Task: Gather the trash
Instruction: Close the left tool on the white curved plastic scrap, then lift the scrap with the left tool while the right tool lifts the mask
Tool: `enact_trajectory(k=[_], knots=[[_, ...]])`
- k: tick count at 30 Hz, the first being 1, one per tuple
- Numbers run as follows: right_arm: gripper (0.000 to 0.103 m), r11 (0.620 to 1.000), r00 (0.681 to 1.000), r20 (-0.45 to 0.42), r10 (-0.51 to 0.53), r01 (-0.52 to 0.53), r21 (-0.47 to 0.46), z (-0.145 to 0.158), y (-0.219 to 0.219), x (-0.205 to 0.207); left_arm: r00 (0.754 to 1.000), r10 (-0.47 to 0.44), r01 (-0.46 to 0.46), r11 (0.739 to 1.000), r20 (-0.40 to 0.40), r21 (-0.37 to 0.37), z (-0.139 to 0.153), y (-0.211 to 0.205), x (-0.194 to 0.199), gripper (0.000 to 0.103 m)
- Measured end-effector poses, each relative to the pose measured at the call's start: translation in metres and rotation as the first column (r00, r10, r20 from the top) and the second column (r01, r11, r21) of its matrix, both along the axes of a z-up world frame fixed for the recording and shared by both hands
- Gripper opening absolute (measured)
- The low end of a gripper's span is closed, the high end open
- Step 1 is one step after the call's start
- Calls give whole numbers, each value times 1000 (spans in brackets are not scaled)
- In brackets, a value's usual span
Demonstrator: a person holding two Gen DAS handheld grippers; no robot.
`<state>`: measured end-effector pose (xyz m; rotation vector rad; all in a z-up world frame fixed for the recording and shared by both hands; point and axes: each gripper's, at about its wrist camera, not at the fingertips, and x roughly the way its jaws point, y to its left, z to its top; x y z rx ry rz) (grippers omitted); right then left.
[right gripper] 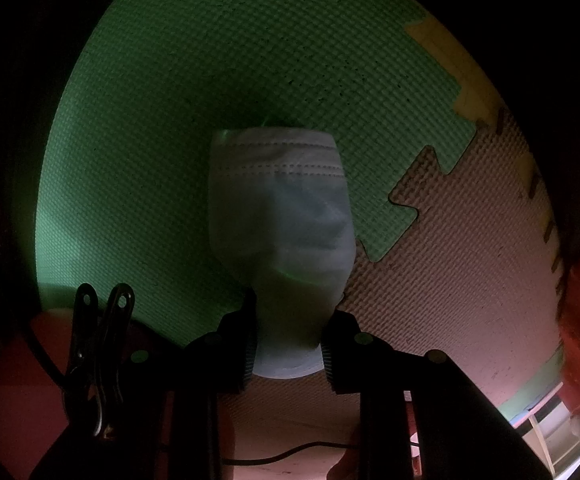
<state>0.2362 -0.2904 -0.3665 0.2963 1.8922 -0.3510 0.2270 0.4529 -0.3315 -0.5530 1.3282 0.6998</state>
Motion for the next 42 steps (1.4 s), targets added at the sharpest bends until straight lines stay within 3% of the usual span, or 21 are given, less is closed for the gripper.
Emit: enact_trajectory(k=[7,17,26,30,35,42], knots=[[28,1000,1000,5,5,-5,1,3,3,1,999,-44,44,999,12,-8,11,-24,-25,41],[28,1000,999,29,18,-18,-10,12,9,-5,991,-119,119,993,53,-1,55,-67,-67,41],[25,996,994,80,71,-66,-63,24,22,-18,982,-135,141,989,133,-41,117,-86,-92,41],[24,995,994,83,73,-66,-77,31,34,-25,977,-169,172,985,128,-11,149,-103,-110,41],[24,992,990,88,107,-100,-78,55,42,-29,971,-187,191,982,145,-9,189,-116,-135,41],[24,991,972,194,129,-118,-66,116,43,-29,957,-232,238,971,177,-13,248,-131,-164,41]])
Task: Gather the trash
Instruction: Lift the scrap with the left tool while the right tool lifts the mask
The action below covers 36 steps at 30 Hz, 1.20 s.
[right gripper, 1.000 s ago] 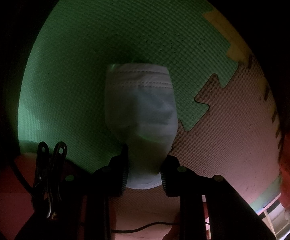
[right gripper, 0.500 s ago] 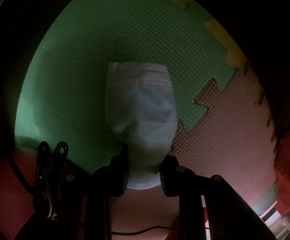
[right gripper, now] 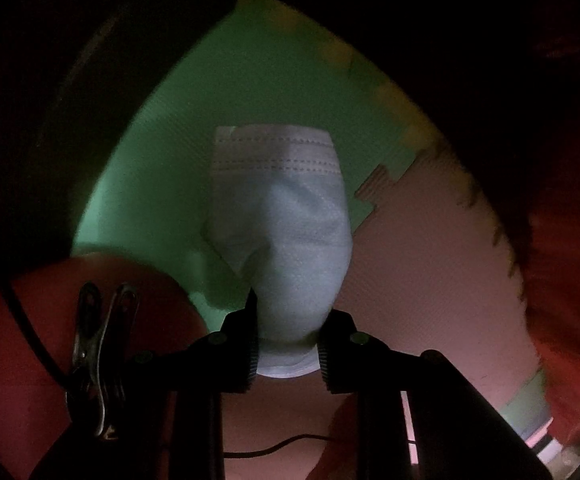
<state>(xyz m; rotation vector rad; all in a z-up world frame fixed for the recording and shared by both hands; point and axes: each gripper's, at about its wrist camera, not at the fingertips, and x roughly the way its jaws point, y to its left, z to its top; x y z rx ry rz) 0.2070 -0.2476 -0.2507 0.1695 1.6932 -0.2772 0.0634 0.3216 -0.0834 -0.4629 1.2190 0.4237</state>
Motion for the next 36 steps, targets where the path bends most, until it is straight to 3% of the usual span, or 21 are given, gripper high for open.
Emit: enact_trajectory(k=[7,12,16,26,36], knots=[[24,996,993,87,81,-78,-37,62,4,-4,994,-111,111,994,13,22,59,-2,-14,41],[24,995,984,151,94,-90,-31,95,11,-17,993,-100,99,995,54,23,102,-4,-18,41],[24,982,962,207,179,-164,-89,125,21,-17,992,-106,104,994,62,39,130,-20,-20,41],[24,950,863,402,305,-247,-191,210,28,-44,990,-106,106,994,96,1,183,-73,-43,41],[24,938,746,571,344,-308,-163,285,41,-84,970,-173,161,984,170,79,236,-139,-68,42]])
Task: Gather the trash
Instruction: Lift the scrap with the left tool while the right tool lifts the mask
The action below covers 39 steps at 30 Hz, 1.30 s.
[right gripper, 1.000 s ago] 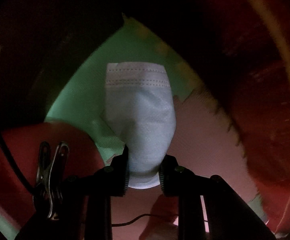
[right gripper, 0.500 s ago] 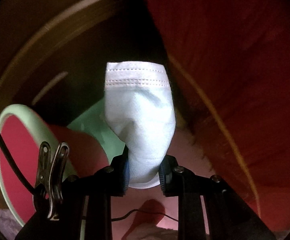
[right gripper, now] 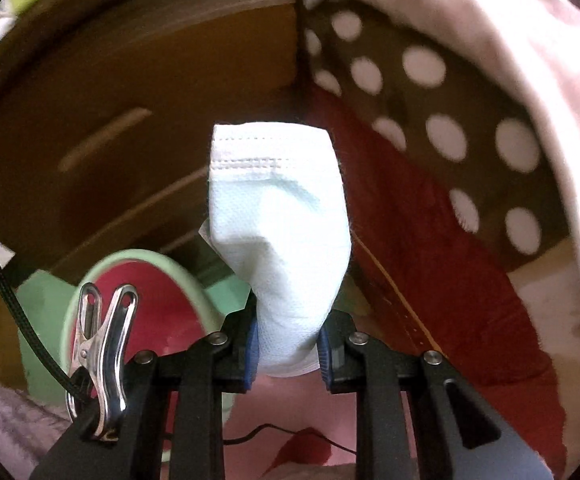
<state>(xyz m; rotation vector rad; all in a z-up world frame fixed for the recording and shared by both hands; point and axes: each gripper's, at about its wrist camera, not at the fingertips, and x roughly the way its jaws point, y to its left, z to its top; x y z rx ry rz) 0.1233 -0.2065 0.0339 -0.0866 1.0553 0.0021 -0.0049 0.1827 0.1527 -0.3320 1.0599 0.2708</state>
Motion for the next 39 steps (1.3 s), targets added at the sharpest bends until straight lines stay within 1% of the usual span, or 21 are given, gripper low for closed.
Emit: enact_trajectory(k=[5,9,12,14,17,20,21,26,31,35,39], knots=[[24,997,995,64,77,-76,-4,25,13,-25,999,-27,27,1000,35,14,21,-27,-12,42],[24,992,988,100,121,-122,12,38,20,-40,996,-56,53,998,70,47,36,-51,-23,42],[24,987,979,135,154,-158,17,50,20,-60,993,-73,69,997,89,46,44,-66,-30,42],[24,984,975,147,169,-175,27,56,22,-64,990,-90,86,995,107,43,49,-78,-35,42],[24,979,967,164,193,-201,38,64,33,-68,983,-124,118,991,136,57,56,-99,-40,42],[24,974,963,175,203,-217,62,71,43,-76,976,-155,148,987,154,58,58,-119,-43,42],[24,972,962,178,207,-223,72,66,42,-73,974,-167,161,986,156,50,57,-126,-43,42],[24,960,946,205,251,-271,74,64,53,-85,965,-209,211,977,156,5,46,-155,-38,42],[24,947,938,213,273,-301,110,56,57,-94,960,-240,243,970,142,-2,29,-179,-32,42],[24,941,933,217,286,-317,119,51,57,-98,964,-238,243,969,119,-34,7,-188,-23,42],[24,939,932,221,287,-320,129,44,56,-99,965,-252,257,964,76,-73,-23,-194,-11,42]])
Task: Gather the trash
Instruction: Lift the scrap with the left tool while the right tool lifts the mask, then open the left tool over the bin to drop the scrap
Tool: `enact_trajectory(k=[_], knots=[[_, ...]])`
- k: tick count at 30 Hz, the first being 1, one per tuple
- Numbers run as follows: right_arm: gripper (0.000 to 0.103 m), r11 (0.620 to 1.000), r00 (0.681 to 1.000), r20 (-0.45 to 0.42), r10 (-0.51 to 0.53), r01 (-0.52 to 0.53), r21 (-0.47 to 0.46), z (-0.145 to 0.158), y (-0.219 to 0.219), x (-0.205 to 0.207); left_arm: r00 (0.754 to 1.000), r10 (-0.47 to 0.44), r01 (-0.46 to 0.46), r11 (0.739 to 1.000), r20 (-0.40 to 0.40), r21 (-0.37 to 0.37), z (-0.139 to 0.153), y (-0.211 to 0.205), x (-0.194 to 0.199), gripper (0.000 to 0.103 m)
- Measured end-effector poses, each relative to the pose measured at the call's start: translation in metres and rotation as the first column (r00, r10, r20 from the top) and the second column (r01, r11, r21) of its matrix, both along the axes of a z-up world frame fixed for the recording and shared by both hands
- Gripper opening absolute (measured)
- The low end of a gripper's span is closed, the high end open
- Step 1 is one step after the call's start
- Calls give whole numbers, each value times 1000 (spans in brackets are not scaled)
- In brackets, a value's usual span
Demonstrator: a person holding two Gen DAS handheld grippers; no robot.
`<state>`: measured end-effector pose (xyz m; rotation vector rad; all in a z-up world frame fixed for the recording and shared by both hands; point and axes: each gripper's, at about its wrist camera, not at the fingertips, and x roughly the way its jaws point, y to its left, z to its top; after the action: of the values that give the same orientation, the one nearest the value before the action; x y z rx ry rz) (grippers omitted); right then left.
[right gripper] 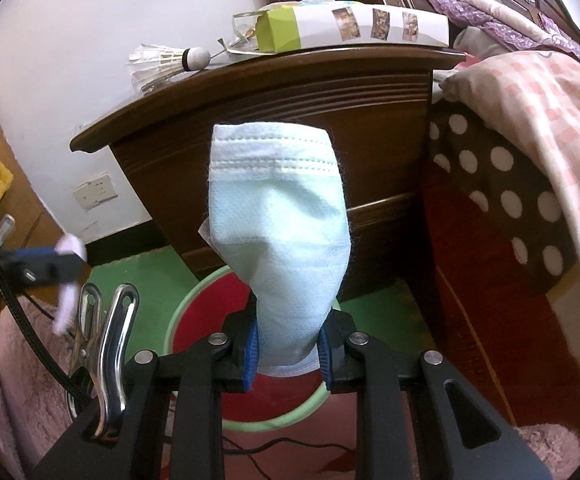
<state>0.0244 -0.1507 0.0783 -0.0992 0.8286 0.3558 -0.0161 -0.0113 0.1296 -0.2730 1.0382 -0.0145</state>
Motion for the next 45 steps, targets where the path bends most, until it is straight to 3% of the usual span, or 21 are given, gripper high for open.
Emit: enact_trajectory(k=[23,33,45], knots=[[24,999,992,-125,-6,11,43,-55,-10,30,982,-103,103,995,-157,-6,-131,-28,49,42],[24,998,983,-184,-11,21,53,-73,-14,43,954,-65,57,998,-293,-33,-196,-22,70,42],[24,999,976,-218,0,8,36,-89,-10,46,947,-25,29,1000,-321,7,-226,-16,71,42]])
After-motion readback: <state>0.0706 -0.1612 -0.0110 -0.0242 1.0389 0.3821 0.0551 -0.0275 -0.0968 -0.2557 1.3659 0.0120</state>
